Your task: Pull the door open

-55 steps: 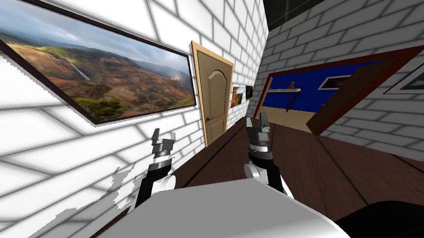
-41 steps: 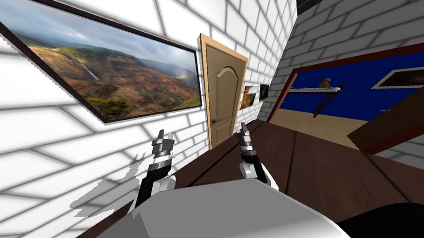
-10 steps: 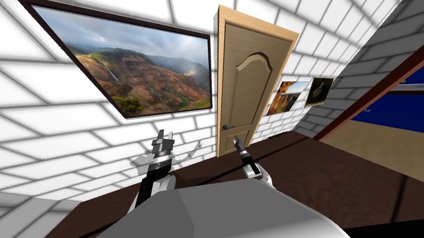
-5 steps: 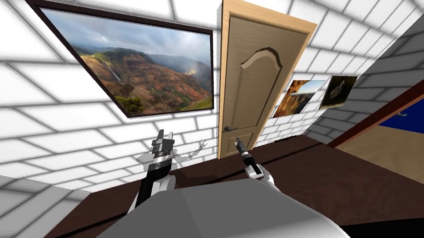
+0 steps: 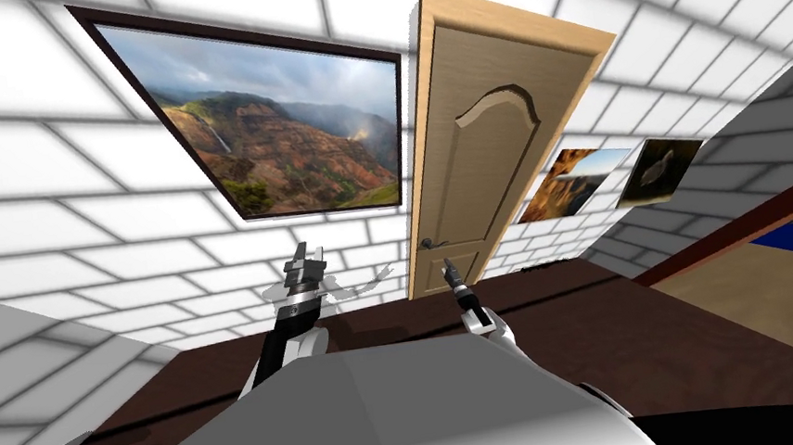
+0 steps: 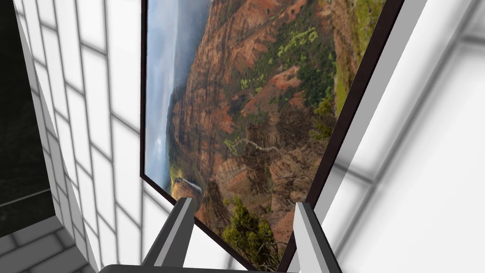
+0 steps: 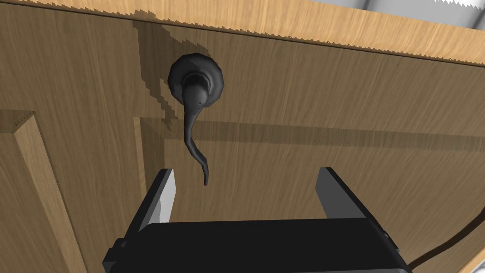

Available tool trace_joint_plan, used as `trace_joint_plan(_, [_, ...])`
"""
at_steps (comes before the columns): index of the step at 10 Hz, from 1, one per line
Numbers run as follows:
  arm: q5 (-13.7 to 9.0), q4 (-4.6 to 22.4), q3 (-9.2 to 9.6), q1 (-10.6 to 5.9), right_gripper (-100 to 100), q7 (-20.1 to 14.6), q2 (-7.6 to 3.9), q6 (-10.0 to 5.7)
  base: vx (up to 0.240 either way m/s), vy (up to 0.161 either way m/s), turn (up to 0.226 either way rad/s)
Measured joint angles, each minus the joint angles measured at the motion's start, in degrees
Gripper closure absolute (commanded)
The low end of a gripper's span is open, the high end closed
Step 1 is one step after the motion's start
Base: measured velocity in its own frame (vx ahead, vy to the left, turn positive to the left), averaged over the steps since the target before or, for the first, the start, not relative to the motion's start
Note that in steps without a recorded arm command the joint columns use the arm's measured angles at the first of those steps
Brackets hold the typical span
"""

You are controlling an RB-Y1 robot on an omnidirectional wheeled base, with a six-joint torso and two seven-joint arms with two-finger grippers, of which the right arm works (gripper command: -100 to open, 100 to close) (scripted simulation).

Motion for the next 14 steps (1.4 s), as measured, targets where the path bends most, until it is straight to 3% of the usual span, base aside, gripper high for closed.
trace_joint_plan(5, [-0.3, 5.1, 0.10, -1.54, -100, -1.5, -1.58, -0.28, 0.051, -0.054, 0.069])
trace_joint_plan(9, [-0.3, 8.5, 0.18, -2.83, -100, -2.2, -2.13, -0.83, 0.037, -0.024, 0.102])
trace_joint_plan(11, [-1.1, 9.8, -1.55, -3.07, -100, -1.6, -2.11, -0.90, 0.096, -0.024, 0.339])
trace_joint_plan(12, [-1.7, 12.0, -2.74, -3.95, -100, -1.2, -2.10, -1.52, 0.120, -0.042, 0.237])
trace_joint_plan(14, [-2.7, 10.2, -4.99, -2.61, -100, -0.1, -2.06, -0.19, 0.073, -0.030, 0.119])
